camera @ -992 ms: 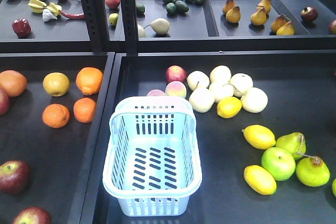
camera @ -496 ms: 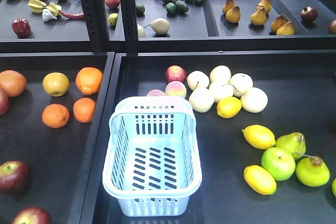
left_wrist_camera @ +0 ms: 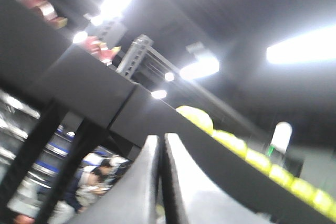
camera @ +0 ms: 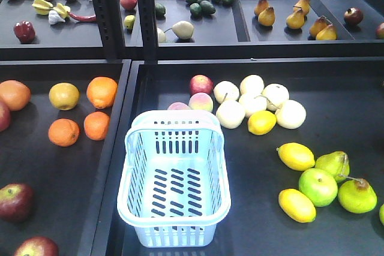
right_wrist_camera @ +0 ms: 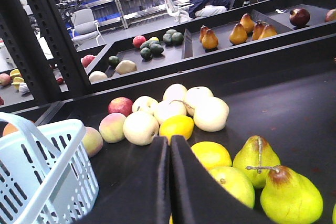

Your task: Pick three apples into basket with both arms

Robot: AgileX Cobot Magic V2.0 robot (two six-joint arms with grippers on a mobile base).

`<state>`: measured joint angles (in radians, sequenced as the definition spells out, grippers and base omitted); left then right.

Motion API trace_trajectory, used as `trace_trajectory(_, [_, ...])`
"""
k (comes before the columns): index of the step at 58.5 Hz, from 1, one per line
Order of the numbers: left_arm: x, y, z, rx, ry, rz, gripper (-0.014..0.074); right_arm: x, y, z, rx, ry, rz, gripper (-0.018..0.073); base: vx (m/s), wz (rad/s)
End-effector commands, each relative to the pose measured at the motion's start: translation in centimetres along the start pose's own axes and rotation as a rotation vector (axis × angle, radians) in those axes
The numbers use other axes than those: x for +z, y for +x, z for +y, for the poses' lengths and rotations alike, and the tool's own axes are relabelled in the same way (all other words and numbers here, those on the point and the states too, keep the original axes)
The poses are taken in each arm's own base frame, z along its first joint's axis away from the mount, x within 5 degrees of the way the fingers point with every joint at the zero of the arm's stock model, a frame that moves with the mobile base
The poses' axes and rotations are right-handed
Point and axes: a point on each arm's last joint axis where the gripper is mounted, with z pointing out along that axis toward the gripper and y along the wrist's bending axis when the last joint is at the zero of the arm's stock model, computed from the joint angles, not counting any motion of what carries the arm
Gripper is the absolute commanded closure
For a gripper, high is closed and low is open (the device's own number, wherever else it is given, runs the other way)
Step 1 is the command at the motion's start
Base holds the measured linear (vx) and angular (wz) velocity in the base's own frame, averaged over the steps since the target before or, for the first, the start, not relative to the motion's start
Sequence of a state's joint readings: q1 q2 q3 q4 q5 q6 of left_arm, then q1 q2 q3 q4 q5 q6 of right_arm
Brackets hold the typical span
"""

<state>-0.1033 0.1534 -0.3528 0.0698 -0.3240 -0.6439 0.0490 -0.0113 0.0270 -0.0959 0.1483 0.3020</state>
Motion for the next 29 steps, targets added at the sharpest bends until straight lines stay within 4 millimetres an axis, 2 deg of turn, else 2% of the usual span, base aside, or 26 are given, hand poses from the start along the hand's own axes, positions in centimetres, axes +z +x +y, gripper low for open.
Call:
trace_trajectory(1, [2.3,-0.9,-1.4,0.174,0.076,0.027,0.0603,0.0,-0.3,0.1,-0.007,-0.016,-0.072,0.0564,0.0,0.0])
trace_trajectory(11, [6.3,0.0,-1.6,0.197,0.1,0.159,0.0603,0.0,-0.3,0.1,-0.007,-0.016,-0.072,0.0564,0.0,0.0])
trace_trajectory(20, [9.6,1.7,-1.3,0.115,0.127,0.284,0.0603,0.0,-0.3,0.1,-0.007,-0.016,-0.072,0.0564,0.0,0.0])
trace_trajectory(29, [12.4,3.6,-2.2,0.12,0.309,0.423,0.0603,0.0,-0.3,0.1,-0.007,-0.016,-0.072,0.0564,0.0,0.0])
